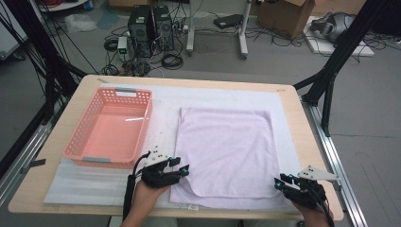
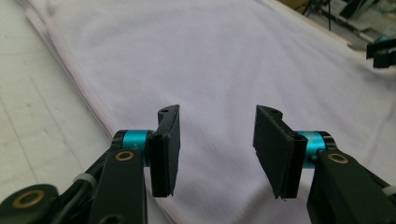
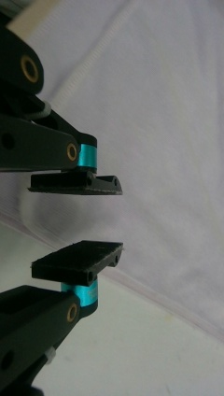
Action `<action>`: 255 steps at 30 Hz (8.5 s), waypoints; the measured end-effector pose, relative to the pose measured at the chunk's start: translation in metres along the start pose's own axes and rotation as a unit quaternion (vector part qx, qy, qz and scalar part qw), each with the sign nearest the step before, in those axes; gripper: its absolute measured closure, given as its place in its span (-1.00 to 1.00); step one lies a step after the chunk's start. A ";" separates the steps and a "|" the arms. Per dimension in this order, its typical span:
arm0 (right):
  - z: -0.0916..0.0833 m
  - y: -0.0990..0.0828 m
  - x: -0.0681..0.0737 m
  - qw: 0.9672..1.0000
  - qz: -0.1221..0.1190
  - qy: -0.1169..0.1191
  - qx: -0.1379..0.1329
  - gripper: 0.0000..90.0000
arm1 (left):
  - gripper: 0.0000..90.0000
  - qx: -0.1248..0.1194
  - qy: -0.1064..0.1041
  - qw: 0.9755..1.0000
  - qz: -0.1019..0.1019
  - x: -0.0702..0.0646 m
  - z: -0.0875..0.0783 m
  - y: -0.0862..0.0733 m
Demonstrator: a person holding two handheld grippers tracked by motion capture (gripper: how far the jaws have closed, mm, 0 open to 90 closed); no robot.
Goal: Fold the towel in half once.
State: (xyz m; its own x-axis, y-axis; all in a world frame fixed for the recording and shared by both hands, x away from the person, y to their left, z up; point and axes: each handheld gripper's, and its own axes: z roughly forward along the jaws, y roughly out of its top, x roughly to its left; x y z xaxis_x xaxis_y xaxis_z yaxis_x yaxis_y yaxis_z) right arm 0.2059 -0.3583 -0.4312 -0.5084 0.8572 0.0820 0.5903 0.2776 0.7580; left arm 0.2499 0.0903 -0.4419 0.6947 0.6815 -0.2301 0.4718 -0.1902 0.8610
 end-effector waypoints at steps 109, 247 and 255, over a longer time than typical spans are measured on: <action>-0.019 -0.032 0.026 0.999 -0.002 -0.027 0.030 0.93 | 0.92 0.048 0.066 0.997 0.005 -0.037 -0.036 -0.044; 0.023 0.027 -0.039 0.999 0.043 -0.008 -0.009 0.38 | 0.88 0.037 0.210 0.977 -0.033 0.099 0.121 0.080; 0.049 0.053 -0.079 0.997 0.060 -0.033 -0.027 0.28 | 0.18 0.020 0.172 0.982 -0.072 0.112 0.116 0.079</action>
State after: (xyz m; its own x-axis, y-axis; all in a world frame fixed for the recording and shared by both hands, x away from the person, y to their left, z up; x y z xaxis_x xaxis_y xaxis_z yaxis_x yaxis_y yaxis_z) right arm 0.3084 -0.3899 -0.4292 -0.3919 0.9103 0.1329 0.6085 0.1482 0.7796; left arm 0.4281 0.0699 -0.4519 0.3976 0.9005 -0.1759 0.5785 -0.0972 0.8099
